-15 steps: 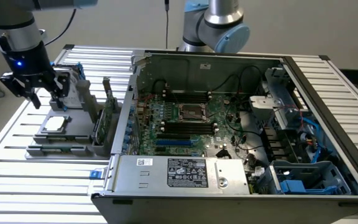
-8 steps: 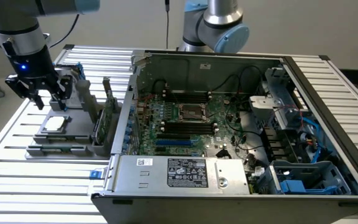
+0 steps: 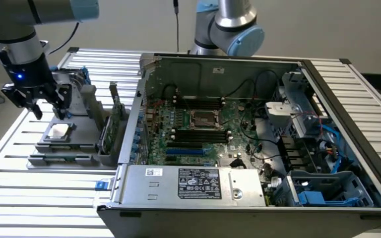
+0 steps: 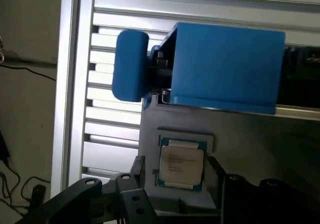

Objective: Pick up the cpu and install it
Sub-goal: 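Pick up the cpu and move it towards the insertion slot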

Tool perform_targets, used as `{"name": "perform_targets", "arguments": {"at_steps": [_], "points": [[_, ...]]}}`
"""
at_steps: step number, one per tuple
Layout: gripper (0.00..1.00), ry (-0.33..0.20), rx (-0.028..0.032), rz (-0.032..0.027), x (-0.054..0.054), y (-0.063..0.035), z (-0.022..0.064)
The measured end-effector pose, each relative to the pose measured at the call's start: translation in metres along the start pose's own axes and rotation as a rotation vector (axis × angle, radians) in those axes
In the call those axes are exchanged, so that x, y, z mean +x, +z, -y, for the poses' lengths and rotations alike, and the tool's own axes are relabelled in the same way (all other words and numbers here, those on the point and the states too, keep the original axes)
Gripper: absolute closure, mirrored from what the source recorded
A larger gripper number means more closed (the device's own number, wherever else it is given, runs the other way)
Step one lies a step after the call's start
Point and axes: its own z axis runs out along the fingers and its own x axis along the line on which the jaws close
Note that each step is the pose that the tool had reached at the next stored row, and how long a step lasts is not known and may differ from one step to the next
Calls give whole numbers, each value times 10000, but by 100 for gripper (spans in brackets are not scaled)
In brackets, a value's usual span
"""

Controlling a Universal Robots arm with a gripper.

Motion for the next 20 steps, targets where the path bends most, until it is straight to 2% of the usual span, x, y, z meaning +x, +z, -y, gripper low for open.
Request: {"name": "perform_targets", "arguments": {"at_steps": [4,9,12,20], "points": [[40,-1,2,-1,4,64,2],[40,-2,-25,2,7,67,36],[40,-5,-69,7,12,78,83],[40,-18,-245,26,23,98,244]]}}
